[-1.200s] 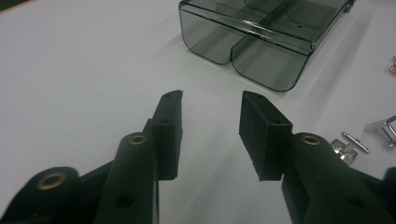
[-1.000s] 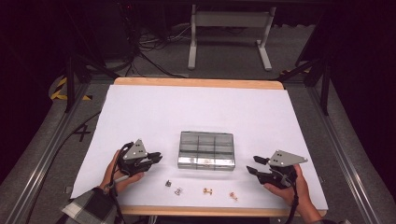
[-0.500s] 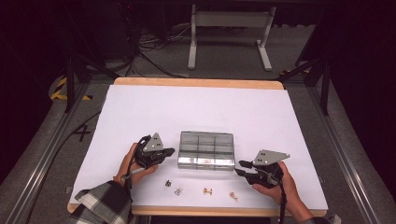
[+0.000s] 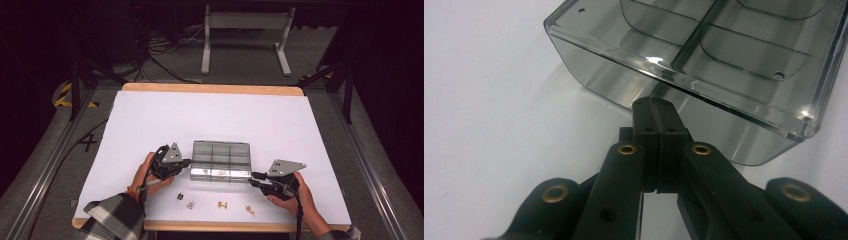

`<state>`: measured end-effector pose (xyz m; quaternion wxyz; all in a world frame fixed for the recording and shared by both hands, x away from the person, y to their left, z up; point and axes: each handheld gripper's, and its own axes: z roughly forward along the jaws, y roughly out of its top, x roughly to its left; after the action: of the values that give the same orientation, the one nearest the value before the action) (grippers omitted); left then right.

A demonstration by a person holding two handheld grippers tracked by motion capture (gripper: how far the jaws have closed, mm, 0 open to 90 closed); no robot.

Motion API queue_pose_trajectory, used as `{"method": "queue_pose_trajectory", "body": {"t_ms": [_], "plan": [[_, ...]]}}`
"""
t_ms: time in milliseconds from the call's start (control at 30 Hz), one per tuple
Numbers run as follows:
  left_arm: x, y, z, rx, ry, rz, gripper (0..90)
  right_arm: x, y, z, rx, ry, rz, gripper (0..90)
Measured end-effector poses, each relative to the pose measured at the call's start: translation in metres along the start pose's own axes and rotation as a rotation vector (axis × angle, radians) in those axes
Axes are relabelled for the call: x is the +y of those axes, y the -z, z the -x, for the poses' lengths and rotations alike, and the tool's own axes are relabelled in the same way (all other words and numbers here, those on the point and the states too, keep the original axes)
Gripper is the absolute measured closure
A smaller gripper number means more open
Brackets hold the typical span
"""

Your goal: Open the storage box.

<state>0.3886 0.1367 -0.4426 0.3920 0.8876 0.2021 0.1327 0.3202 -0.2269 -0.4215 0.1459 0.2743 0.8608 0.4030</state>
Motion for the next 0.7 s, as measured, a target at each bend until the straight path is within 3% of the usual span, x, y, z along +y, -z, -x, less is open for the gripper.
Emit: {"method": "queue_pose_trajectory", "body": {"t_ms": [367,600,700], "plan": [[-0.0008,0.0003,-0.0008,-0.008,0.007,0.005,90.0,-0.0003,0.0012,-0.0014,-0.003,0.003,0.000,76.7],[-0.0019,0.0004,-0.0018,-0.018,0.015,0.014,90.0,0.0026,0.0008,-0.0068,-0.044,0.062,-0.021,76.3],[-0.0016,0.0004,-0.0015,-0.016,0.012,0.012,90.0,0.0021,0.0010,-0.0052,-0.033,0.048,-0.015,76.1]]}}
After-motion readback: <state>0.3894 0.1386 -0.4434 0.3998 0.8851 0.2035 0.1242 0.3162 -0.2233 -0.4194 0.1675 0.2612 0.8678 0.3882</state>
